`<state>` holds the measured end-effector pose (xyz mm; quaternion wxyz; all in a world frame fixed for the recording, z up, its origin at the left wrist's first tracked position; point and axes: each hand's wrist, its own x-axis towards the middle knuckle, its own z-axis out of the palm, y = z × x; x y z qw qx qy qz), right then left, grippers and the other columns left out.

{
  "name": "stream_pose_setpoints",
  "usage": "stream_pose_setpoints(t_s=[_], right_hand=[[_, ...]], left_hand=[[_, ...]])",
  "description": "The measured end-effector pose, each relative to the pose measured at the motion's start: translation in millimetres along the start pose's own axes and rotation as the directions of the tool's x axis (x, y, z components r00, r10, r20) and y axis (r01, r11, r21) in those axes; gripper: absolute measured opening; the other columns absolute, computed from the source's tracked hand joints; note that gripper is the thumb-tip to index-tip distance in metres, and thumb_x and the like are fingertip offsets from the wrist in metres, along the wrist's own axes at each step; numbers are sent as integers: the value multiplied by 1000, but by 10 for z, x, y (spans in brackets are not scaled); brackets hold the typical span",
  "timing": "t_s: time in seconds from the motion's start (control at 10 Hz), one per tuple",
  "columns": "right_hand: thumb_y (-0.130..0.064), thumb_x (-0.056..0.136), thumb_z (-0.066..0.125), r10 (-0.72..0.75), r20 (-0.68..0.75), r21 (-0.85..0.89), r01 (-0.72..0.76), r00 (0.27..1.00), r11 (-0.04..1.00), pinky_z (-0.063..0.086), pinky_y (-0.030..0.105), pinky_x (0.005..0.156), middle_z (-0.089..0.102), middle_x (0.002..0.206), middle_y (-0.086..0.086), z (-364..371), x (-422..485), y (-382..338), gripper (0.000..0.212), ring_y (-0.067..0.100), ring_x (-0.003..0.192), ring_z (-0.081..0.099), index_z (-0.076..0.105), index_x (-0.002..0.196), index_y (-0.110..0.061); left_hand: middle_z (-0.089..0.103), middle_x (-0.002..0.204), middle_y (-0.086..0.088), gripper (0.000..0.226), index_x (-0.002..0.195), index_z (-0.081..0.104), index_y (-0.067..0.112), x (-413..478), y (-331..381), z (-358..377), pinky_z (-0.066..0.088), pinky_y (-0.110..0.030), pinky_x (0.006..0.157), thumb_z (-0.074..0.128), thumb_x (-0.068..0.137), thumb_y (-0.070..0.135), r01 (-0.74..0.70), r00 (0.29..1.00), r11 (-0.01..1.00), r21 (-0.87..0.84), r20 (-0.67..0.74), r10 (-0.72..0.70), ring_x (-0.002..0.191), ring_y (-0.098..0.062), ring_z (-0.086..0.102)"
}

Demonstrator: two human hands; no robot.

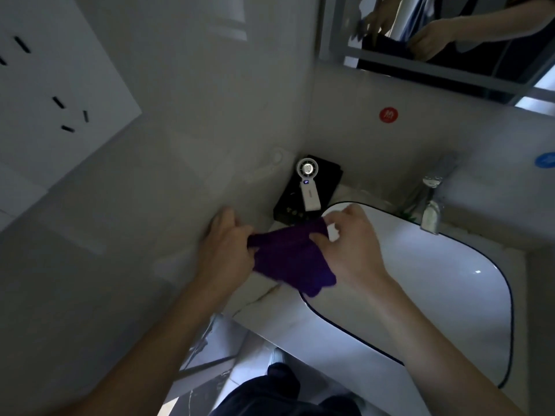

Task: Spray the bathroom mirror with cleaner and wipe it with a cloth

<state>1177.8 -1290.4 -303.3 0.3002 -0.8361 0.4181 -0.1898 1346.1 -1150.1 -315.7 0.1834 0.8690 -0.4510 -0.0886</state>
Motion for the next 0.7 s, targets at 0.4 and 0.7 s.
stream_pose_setpoints(t_s=[0.4,0.7], right_hand=[[-21,85,50,151,344,349,-275,927,896,47,30,66,69,107,1,1056,-699,292,61,7,75,60,39,145,-19],[-16,85,54,317,854,-132,-418,413,899,48,34,68,70,83,8,1711,-1129,881,14,27,81,70,64,89,-8]], left_hand=[[50,147,-13,75,164,15,18,-347,-242,627,48,-38,89,52,99,28,-10,964,975,221,262,-49,120,-31,57],[53,146,-11,51,146,44,12,-868,-939,1321,45,-37,102,48,99,30,60,587,946,318,756,-291,129,-30,56]])
